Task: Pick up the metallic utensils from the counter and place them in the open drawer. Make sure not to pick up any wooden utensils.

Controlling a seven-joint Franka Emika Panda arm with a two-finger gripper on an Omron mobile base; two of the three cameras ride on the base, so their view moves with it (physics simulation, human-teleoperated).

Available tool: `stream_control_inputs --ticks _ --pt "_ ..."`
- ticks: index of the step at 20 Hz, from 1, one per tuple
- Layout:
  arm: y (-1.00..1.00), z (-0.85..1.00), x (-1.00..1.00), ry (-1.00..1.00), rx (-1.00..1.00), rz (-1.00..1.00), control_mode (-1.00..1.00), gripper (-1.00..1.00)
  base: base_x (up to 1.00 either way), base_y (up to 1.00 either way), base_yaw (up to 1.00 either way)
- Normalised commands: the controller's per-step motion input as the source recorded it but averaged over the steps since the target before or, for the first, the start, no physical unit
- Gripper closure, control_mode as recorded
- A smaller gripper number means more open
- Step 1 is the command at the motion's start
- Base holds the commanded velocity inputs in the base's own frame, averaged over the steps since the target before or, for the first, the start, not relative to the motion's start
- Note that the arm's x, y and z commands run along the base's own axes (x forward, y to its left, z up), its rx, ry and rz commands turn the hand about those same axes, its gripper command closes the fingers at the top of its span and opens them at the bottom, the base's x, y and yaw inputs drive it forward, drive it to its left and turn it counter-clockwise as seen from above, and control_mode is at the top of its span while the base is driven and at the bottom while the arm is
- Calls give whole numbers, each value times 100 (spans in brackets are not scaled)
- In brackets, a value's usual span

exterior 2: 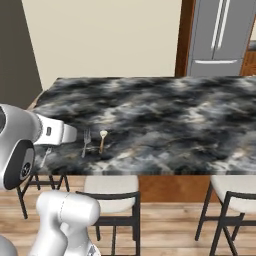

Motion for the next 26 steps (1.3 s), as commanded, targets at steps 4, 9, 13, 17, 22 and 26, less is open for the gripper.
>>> stream_control_inputs --ticks 4,9,13,17,22,26 --pt "0 0 0 0 0 0 100 -100 1 32 16" --pt "0 0 0 0 0 0 100 -100 8 9 34" --pt "0 0 0 0 0 0 100 -100 33 0 24" --pt "0 0 0 0 0 0 100 -100 57 0 21" --pt "0 0 0 0 0 0 100 -100 62 0 9" --pt "0 -36 56 30 0 0 -100 -100 0 0 0"
